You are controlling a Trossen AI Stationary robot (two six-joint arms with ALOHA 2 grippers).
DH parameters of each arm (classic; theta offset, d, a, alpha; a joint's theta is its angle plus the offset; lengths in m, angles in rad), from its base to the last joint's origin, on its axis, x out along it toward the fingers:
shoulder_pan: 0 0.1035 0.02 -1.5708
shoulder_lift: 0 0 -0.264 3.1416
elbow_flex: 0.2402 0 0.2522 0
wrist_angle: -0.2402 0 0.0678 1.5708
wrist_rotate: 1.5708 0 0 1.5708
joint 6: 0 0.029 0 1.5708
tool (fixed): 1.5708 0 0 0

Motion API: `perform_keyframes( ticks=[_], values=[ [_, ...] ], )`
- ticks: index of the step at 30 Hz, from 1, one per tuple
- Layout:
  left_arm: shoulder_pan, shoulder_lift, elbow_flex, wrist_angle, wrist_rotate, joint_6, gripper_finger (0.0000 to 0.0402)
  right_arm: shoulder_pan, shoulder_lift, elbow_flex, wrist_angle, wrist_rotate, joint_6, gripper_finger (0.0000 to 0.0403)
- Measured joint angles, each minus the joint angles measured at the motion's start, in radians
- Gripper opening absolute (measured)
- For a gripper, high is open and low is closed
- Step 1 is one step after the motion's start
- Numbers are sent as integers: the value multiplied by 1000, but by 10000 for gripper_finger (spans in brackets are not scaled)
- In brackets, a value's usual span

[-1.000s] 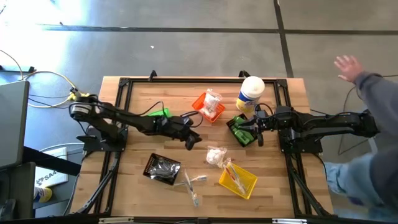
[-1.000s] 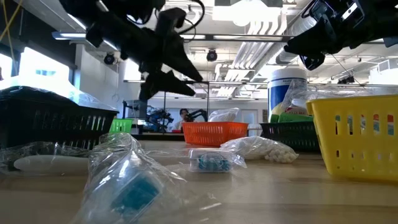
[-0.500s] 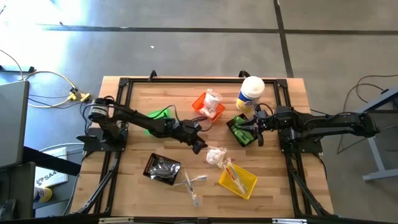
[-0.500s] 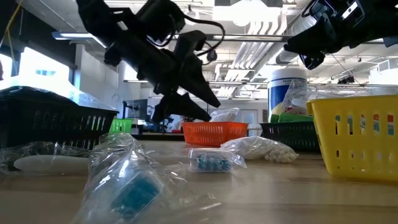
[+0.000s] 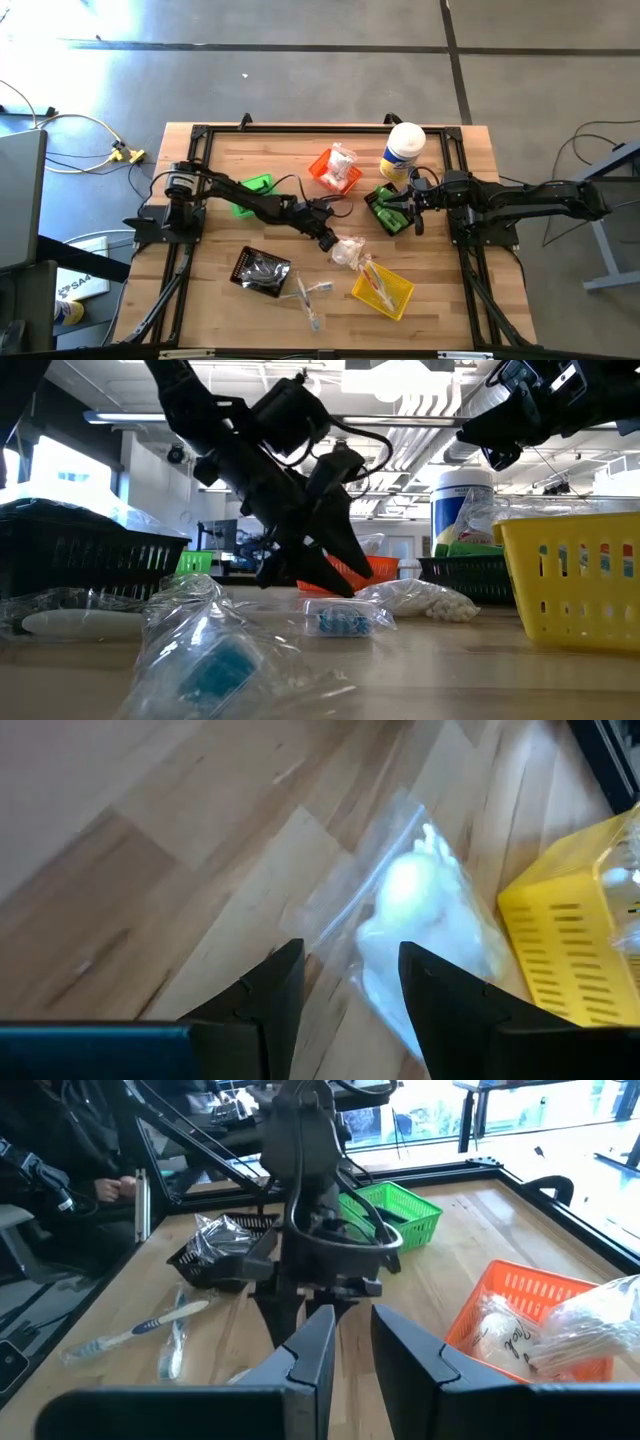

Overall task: Pick & Place Travel size toiletries
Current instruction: Put the white cotton pack into the orange bin

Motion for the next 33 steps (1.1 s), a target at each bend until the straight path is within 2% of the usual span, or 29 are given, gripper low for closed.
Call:
perform_keyframes(
  ticks=[7,18,22,29,33],
  values=[
    [0,57,51,3,67,0,161,0,0,0,0,0,-4,61],
    [0,99,80,16,76,4,157,0,0,0,0,-4,-22,61],
    [0,100,79,16,71,21,123,0,0,0,0,-4,-22,61],
    [0,100,78,17,71,30,18,0,0,0,0,-4,-22,61],
    [0,101,78,18,71,29,8,0,0,0,0,-4,-22,61]
  ],
)
